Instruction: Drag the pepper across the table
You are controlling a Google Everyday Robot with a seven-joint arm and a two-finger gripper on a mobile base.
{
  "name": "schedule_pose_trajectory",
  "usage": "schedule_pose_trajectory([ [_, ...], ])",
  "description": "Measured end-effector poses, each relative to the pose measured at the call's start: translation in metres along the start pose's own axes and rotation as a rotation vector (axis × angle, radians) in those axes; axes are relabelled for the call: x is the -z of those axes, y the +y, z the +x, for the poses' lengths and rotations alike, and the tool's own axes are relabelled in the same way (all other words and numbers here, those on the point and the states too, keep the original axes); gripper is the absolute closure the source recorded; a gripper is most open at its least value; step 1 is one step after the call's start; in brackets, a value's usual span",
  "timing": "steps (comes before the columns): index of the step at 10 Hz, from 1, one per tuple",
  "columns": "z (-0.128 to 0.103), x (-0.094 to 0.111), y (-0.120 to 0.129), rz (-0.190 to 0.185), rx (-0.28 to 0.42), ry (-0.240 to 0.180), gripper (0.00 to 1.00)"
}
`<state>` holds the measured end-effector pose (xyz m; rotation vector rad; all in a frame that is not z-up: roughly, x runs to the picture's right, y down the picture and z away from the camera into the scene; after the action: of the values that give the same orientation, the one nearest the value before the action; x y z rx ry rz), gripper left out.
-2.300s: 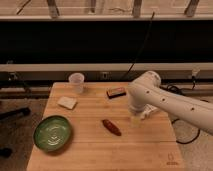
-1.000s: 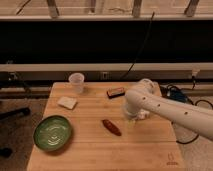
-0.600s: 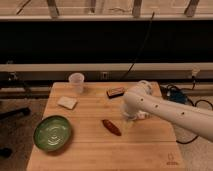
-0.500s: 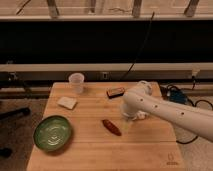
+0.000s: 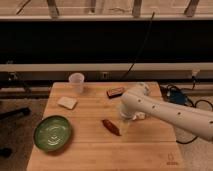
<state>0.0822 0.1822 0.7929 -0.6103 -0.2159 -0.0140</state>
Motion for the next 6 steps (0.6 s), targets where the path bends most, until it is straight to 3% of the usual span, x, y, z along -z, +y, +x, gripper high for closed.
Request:
schedule_pose_trajectory([
  [6, -0.007, -0.012, -0.003, -0.009, -0.027, -0.012, 0.20],
])
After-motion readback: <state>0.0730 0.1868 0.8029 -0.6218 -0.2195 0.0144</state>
